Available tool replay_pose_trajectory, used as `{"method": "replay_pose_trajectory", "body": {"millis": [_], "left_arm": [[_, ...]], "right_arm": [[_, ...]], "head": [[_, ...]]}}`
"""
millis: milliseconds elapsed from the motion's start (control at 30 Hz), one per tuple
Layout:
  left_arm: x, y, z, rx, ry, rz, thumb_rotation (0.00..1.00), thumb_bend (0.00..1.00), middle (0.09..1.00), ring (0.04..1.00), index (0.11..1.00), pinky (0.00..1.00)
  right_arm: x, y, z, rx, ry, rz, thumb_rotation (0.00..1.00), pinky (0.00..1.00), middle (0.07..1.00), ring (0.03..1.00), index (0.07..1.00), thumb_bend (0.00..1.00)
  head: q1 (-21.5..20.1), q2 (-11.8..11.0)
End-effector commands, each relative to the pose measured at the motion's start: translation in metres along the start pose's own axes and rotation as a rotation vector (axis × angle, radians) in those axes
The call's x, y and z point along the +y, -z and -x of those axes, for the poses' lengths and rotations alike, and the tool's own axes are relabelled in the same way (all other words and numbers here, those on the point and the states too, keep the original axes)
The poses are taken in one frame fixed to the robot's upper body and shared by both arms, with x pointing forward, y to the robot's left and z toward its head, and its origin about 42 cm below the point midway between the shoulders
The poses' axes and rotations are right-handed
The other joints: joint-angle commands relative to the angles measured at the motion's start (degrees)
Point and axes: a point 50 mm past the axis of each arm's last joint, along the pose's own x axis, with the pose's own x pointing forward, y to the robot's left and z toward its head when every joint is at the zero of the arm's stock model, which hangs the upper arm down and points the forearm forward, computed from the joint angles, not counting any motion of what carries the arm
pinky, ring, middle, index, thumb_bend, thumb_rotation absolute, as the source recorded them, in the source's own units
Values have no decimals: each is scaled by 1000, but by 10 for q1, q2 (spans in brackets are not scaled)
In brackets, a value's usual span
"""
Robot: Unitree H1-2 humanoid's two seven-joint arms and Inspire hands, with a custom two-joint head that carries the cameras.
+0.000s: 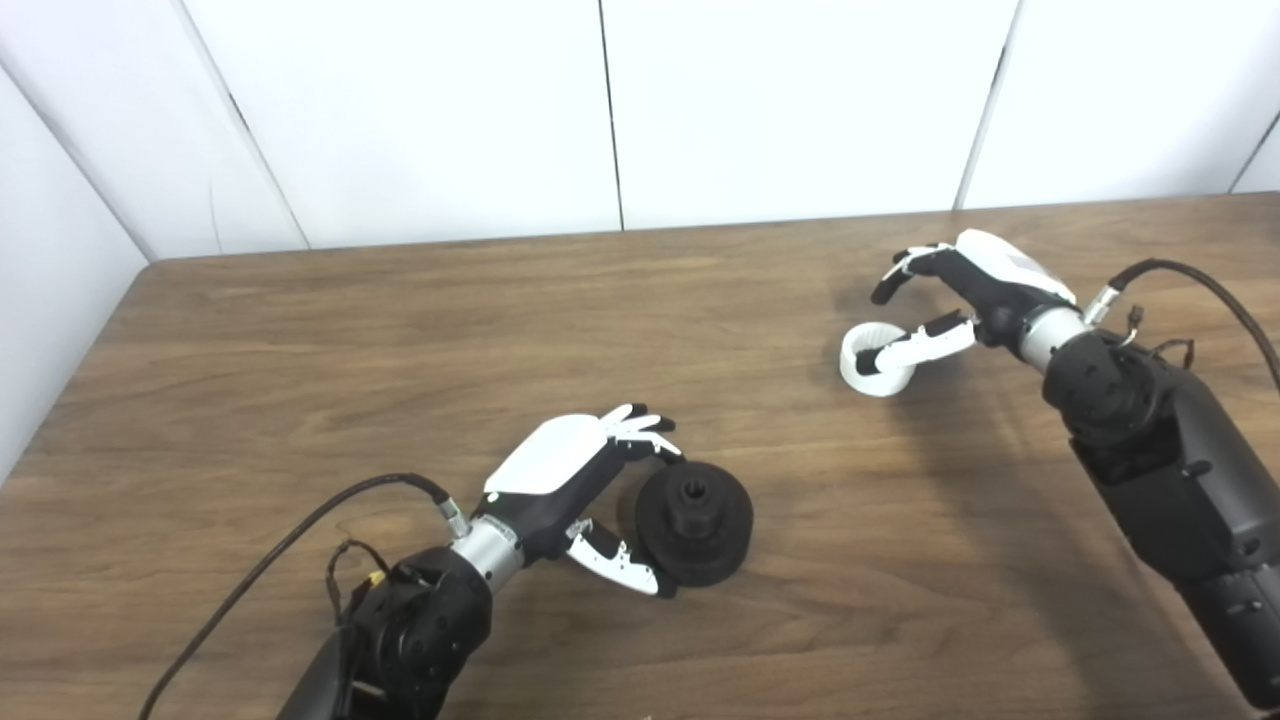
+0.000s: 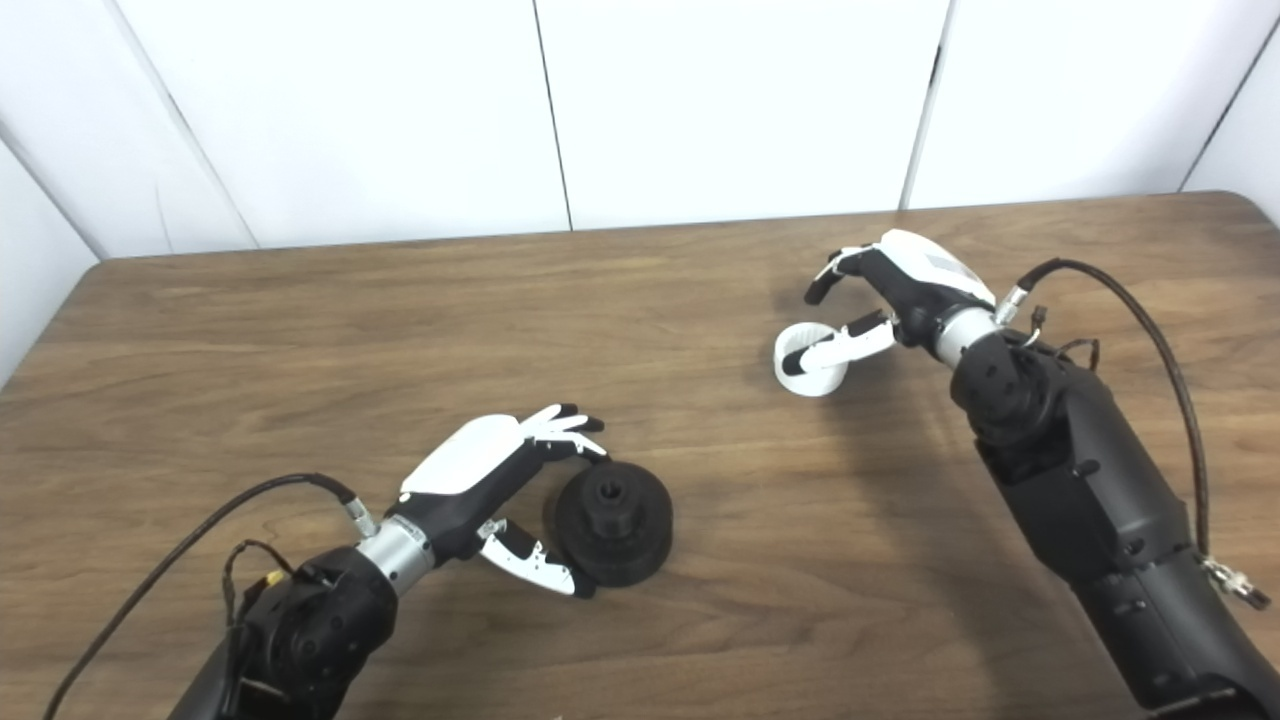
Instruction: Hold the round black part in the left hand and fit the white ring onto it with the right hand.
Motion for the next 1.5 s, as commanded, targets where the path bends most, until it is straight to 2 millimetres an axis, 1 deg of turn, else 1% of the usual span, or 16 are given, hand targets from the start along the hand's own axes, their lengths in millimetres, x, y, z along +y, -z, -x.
{"method": "replay_pose_trajectory", "body": {"millis": [0, 167, 267, 400, 533, 600, 967, 1300, 1467], "left_arm": [[4, 4, 1, 22, 12, -1, 221, 842, 928, 990, 683, 879], [5, 5, 2, 19, 11, -13, 235, 837, 928, 987, 687, 896], [6, 4, 2, 17, 9, -13, 236, 837, 926, 985, 687, 896], [6, 4, 2, 17, 8, -13, 237, 834, 928, 986, 688, 893], [7, 3, 3, 17, 8, -14, 239, 834, 927, 984, 687, 888], [7, 3, 2, 18, 9, -14, 240, 834, 928, 985, 687, 889], [7, 4, 2, 17, 8, -12, 235, 832, 927, 985, 690, 886], [7, 3, 2, 18, 5, -17, 243, 836, 923, 981, 692, 887], [7, 3, 2, 19, 5, -11, 237, 836, 924, 982, 687, 886]], "right_arm": [[-24, -10, -1, -31, 67, 23, 434, 905, 910, 983, 676, 956], [-20, -8, -1, -21, 51, 31, 436, 918, 915, 989, 685, 958], [-17, -7, -2, -14, 34, 55, 458, 921, 921, 994, 703, 967], [-15, -5, -2, -12, 16, 88, 491, 968, 951, 1000, 759, 997], [-13, -3, -2, -13, 5, 105, 514, 996, 991, 1000, 820, 1000], [-13, -2, -2, -11, 0, 108, 514, 1000, 998, 1000, 828, 1000], [-11, 0, -2, -9, -9, 101, 474, 1000, 1000, 1000, 813, 1000], [-7, 3, 0, -8, -7, 85, 418, 1000, 989, 1000, 762, 1000], [-4, 3, 1, -15, -12, 105, 420, 1000, 993, 1000, 758, 995]], "head": [[0, 0], [0, 0], [0, 0], [-1, 0], [-1, 1], [-1, 1], [0, 2], [-1, 1], [1, 1]]}}
